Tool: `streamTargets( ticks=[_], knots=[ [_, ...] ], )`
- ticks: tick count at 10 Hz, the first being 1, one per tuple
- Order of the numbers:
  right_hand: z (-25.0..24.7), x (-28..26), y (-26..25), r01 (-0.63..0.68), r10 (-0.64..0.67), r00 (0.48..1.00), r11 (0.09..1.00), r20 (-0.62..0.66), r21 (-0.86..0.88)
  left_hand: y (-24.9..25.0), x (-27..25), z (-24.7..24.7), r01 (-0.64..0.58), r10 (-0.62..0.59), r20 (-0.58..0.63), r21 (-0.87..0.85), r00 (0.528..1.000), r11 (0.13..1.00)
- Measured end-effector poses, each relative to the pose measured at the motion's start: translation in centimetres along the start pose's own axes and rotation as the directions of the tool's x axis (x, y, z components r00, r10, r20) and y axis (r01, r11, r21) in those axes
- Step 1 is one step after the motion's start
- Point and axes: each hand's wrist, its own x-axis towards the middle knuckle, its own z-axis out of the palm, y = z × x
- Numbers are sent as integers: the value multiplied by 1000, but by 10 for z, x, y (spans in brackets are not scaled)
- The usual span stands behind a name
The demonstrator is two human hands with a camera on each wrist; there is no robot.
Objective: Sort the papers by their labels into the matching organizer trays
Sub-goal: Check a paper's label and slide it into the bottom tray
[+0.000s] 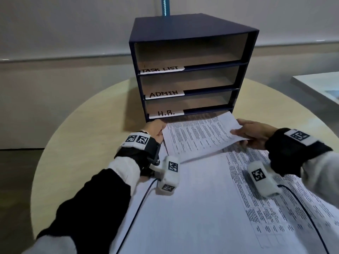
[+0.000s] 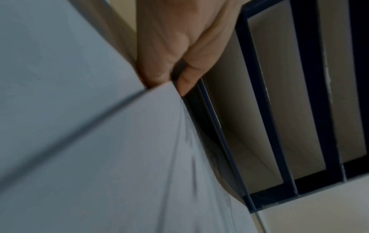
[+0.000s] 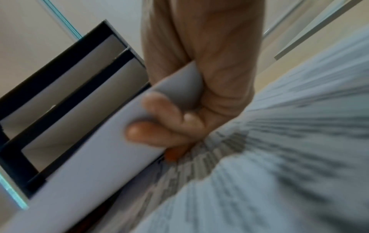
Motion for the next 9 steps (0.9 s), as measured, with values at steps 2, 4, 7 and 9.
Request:
streamTargets(
  ticks=[2,4,7,9],
  knots=[
    [25,27,-21,22,0,994,981,-113,193,3,-59,12,-105,110,-24,156,994,982],
    [25,28,-22,-86,111,990,965,-89,246,7,-55,12,-150,159,-46,158,986,976],
    [47,51,-28,-14,74,987,924,-142,382,5,-55,12,-179,181,-76,42,980,983],
    [58,61,-36,33,31,988,916,-153,399,13,-57,9,-96,109,-75,162,991,982]
  ],
)
